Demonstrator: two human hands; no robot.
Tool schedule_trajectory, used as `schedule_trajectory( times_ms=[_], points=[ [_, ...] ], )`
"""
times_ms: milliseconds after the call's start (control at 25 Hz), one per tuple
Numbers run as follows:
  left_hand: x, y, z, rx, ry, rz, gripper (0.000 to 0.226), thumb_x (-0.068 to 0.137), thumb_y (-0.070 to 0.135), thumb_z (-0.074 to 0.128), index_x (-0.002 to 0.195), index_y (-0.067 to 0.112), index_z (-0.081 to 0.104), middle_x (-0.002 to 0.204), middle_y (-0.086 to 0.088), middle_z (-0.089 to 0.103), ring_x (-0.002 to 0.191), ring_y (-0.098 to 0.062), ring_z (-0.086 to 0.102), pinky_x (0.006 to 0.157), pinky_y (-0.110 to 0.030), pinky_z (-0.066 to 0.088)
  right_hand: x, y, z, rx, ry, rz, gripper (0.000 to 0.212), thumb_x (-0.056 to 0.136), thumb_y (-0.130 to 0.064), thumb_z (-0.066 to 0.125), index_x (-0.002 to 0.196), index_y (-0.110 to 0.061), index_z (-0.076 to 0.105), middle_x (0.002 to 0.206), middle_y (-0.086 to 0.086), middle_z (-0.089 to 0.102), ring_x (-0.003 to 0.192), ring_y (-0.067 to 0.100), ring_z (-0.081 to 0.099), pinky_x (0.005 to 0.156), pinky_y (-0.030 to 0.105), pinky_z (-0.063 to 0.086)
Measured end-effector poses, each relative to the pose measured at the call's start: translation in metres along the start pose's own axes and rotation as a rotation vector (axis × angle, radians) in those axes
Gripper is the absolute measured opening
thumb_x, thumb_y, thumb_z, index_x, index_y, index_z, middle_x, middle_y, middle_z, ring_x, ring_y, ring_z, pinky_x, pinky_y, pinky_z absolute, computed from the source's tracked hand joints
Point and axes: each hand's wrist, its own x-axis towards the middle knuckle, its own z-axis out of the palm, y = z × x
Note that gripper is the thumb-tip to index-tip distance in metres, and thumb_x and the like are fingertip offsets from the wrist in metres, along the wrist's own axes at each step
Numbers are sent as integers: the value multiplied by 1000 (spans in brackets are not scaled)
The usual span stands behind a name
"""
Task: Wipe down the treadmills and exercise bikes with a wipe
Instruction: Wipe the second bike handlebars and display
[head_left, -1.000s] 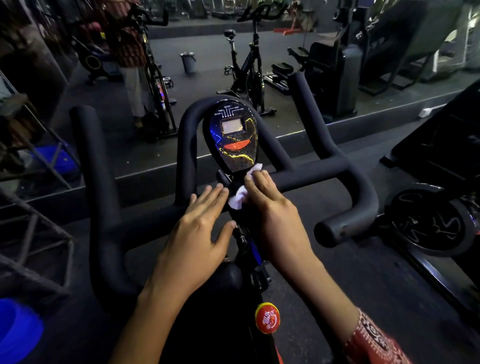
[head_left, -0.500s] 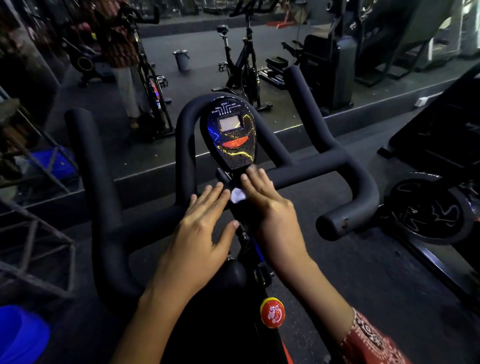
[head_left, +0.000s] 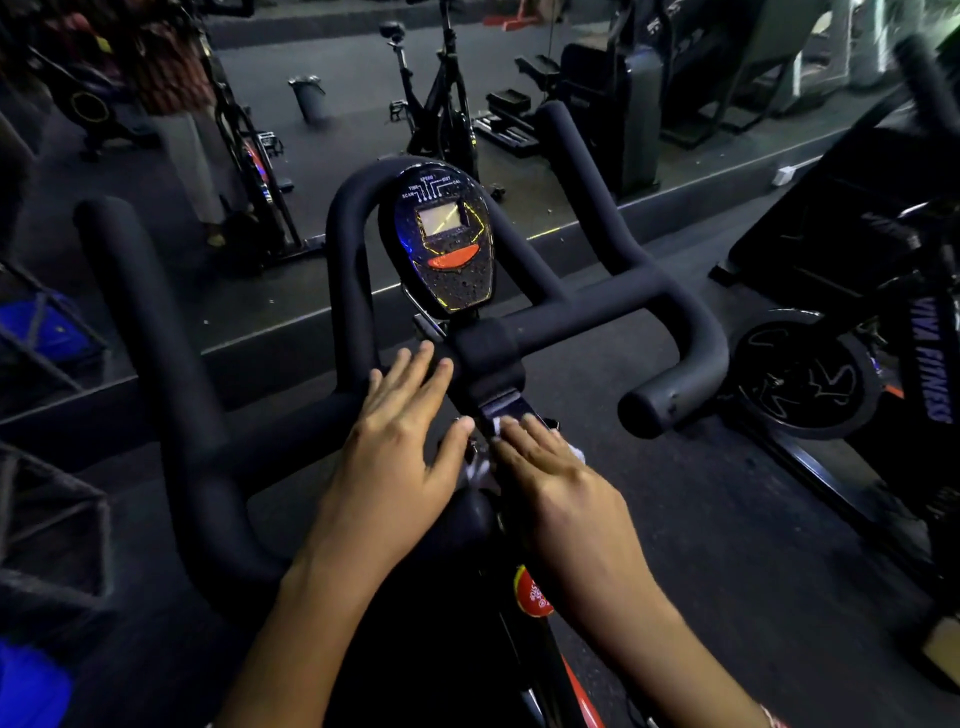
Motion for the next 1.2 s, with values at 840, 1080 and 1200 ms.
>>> schedule_trajectory(
  times_ms=[840,1080,1200],
  points=[
    [-1,12,-3,-33,44,-5,42,82,22,59,116,-3,65,128,-23,56,122,-38,52,108,-45,26,-14,12,-44,500,155,89,22,77,-3,57,92,-6,73,104,1,73,101,5,65,81,28,55],
    [4,83,25,-222,142,149,40,84,26,53,110,0,68,115,-10,67,108,-12,57,105,-36,35,-5,76,-43,362,467,92,33,88,7,49,118,2,61,118,13,64,119,21,56,105,40,39],
    [7,94,50,-225,123,156,39,82,25,54,107,0,70,111,-11,69,109,-11,56,100,-40,42,1,100,-17,339,338,-34,32,99,-17,39,111,2,62,114,13,62,125,22,47,117,41,18]
  ],
)
